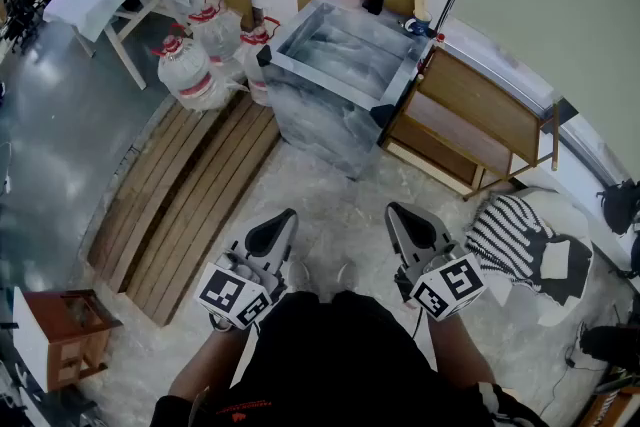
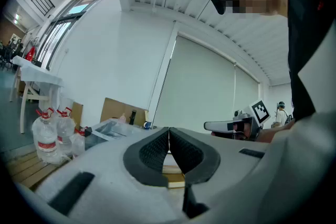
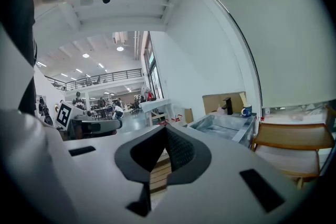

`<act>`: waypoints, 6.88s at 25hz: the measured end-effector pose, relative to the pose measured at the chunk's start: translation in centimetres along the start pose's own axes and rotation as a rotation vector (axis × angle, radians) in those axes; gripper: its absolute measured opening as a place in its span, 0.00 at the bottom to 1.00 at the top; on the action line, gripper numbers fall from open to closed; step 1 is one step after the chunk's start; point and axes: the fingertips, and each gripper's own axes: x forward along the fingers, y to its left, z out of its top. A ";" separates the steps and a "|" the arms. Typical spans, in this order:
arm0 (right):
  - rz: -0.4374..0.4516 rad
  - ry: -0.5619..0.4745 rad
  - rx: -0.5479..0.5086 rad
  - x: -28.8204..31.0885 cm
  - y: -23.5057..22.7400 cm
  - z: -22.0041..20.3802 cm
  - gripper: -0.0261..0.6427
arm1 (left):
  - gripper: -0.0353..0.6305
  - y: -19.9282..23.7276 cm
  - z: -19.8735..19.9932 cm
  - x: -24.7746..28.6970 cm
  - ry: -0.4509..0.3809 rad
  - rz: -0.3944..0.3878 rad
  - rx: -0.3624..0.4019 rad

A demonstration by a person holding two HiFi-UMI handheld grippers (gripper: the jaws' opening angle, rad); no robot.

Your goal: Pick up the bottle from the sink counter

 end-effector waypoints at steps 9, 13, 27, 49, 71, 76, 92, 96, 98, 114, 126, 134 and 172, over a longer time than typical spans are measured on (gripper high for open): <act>0.030 0.002 0.038 -0.4 -0.4 -0.4 0.04 | 0.08 -0.9 -0.7 0.2 0.020 0.001 0.006; 0.068 0.012 0.039 -0.9 -0.8 -0.9 0.04 | 0.08 -1.5 -1.0 0.9 0.024 -0.007 0.004; 0.162 0.027 0.021 -2.9 -4.2 -1.8 0.04 | 0.08 -4.6 -3.2 3.5 0.030 0.045 0.017; 0.054 0.043 0.028 6.3 -16.6 -0.3 0.04 | 0.08 8.2 -2.7 13.1 0.044 0.111 0.001; -0.136 0.133 0.112 33.3 -33.2 3.0 0.04 | 0.09 35.8 -0.1 35.3 0.181 -0.042 -0.025; -0.164 0.135 0.118 36.2 -36.0 3.8 0.04 | 0.09 38.6 -1.0 40.2 0.219 -0.091 -0.008; -0.051 0.152 0.100 42.8 -45.5 3.5 0.04 | 0.11 41.8 -4.0 55.2 0.230 -0.011 -0.009; -0.001 0.170 0.105 43.8 -46.6 2.4 0.04 | 0.17 42.2 -4.3 58.7 0.225 0.005 0.014; 0.018 0.175 0.102 44.1 -47.0 2.1 0.04 | 0.20 42.5 -4.4 60.4 0.229 0.004 0.035; 0.016 0.205 0.159 44.9 -50.1 -0.5 0.04 | 0.40 46.6 -6.0 73.0 0.253 0.003 0.162; 0.027 0.231 0.168 44.8 -50.7 -2.3 0.04 | 0.41 46.9 -7.7 77.2 0.271 -0.022 0.153; 0.032 0.225 0.170 45.1 -51.2 -2.8 0.04 | 0.41 47.1 -8.6 78.5 0.284 -0.022 0.175; 0.031 0.209 0.182 44.3 -50.8 -1.7 0.04 | 0.27 45.8 -8.3 76.3 0.306 -0.010 0.217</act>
